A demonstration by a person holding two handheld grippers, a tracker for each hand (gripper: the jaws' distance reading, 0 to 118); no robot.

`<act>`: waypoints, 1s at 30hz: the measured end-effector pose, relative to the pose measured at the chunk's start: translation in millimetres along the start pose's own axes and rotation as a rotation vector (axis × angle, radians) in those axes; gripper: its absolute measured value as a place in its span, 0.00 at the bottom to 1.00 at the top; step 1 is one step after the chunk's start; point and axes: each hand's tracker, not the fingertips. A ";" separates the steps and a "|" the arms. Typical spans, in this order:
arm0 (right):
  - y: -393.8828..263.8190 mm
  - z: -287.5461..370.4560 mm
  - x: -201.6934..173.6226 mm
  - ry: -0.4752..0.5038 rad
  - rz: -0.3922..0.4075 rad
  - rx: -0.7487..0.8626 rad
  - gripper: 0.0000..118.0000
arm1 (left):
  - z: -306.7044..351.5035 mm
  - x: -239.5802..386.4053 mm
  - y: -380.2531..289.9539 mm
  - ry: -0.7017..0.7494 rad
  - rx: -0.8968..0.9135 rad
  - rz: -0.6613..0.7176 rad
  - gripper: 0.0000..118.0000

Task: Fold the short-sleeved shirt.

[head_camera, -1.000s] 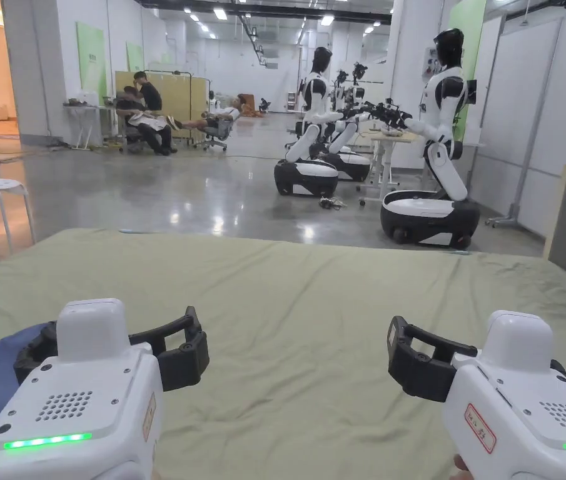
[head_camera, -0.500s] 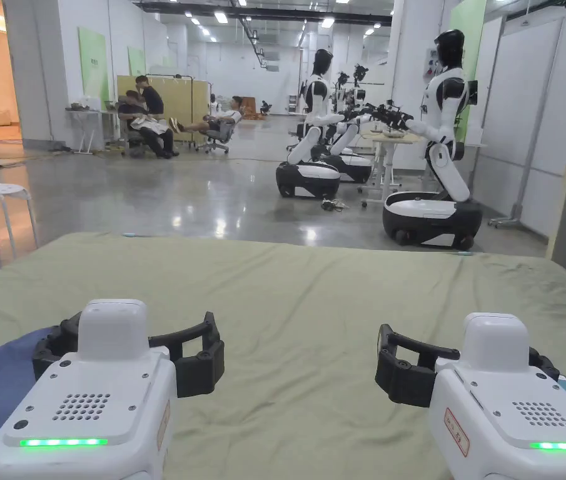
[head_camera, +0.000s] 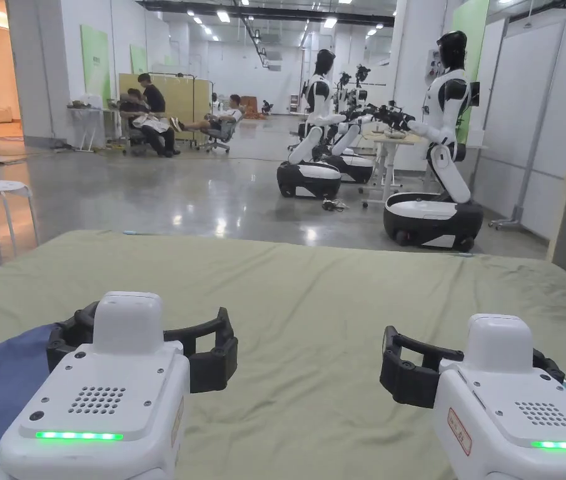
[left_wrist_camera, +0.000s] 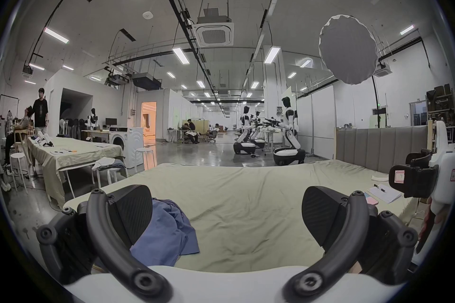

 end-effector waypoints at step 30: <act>-9.0 -28.2 -25.0 0.074 0.025 -0.063 0.01 | 5.9 -24.3 -11.9 0.009 -0.026 -0.029 0.00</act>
